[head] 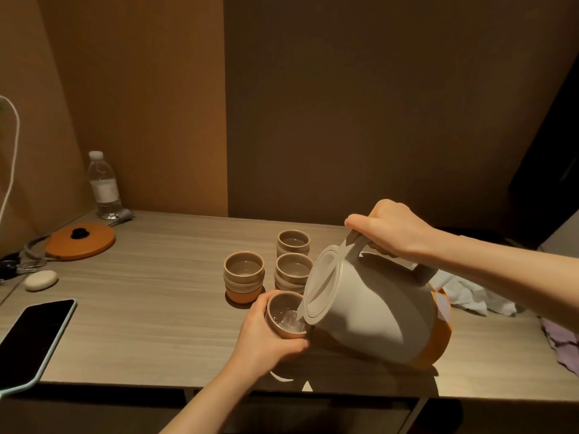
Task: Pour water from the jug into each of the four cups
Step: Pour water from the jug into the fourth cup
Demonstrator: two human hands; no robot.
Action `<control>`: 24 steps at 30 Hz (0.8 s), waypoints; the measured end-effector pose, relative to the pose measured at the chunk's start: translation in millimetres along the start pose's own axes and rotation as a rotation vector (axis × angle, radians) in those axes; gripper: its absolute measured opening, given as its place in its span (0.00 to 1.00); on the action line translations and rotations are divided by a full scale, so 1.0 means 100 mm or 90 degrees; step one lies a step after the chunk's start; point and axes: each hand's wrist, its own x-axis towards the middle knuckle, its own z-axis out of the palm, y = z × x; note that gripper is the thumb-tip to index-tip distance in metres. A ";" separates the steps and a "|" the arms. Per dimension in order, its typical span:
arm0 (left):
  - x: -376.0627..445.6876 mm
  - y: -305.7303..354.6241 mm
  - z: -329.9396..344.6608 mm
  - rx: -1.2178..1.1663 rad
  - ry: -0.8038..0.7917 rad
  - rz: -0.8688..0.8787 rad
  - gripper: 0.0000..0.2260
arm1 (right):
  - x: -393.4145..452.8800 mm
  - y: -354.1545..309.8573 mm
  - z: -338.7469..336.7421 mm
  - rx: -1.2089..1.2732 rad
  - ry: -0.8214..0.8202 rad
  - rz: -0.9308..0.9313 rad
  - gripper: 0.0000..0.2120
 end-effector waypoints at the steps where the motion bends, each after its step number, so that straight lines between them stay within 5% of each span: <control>1: 0.00 0.00 0.00 -0.002 0.001 0.001 0.37 | 0.00 0.00 0.00 0.001 -0.001 -0.001 0.25; 24: 0.00 -0.03 -0.01 0.005 0.010 -0.008 0.37 | 0.00 -0.01 0.02 0.001 -0.008 -0.003 0.28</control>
